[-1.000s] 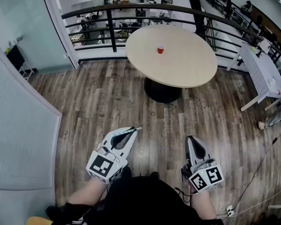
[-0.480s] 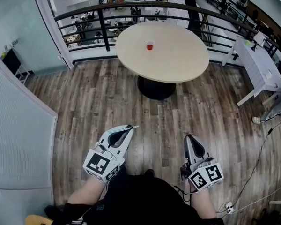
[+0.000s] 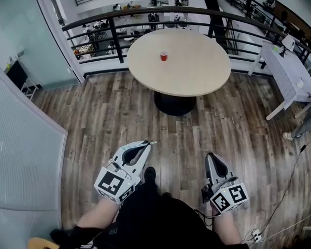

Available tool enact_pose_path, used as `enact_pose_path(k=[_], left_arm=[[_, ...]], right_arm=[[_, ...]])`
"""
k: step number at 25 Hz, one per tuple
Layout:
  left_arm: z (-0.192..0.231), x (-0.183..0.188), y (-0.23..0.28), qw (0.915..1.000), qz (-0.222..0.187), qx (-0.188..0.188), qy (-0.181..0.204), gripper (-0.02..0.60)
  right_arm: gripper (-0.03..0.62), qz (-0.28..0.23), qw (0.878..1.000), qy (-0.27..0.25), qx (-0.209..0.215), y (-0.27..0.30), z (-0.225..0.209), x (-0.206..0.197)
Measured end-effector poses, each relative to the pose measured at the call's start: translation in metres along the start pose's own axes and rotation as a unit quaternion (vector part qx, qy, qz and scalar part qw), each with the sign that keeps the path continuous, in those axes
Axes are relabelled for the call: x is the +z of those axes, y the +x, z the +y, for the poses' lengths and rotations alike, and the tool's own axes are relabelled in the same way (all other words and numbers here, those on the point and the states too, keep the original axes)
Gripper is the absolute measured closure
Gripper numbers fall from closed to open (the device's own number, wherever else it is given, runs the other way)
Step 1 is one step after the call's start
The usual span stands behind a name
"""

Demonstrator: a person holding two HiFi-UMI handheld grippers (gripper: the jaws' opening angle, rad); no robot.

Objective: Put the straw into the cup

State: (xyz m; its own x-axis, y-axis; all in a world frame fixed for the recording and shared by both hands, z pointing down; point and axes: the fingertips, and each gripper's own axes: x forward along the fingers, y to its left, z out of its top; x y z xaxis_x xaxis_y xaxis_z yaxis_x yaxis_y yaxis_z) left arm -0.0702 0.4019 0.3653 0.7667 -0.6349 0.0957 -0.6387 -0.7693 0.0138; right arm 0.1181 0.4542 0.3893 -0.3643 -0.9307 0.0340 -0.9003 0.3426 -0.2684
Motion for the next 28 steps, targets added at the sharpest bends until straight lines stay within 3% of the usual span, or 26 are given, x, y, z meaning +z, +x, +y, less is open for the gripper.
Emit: enact_pose_path(k=[11,28], left_arm=[[0.069,-0.010,0.062,0.9999,-0.008,0.008,-0.001,0.555],[0.265,-0.013,0.157,0.9996,0.001,0.016,-0.021,0.555]], right_arm=[[0.572,0.010,1.000,0.000,-0.002,0.081,-0.041,-0.002],[0.572,0.031,0.999,0.009,0.009,0.314,-0.075,0.009]])
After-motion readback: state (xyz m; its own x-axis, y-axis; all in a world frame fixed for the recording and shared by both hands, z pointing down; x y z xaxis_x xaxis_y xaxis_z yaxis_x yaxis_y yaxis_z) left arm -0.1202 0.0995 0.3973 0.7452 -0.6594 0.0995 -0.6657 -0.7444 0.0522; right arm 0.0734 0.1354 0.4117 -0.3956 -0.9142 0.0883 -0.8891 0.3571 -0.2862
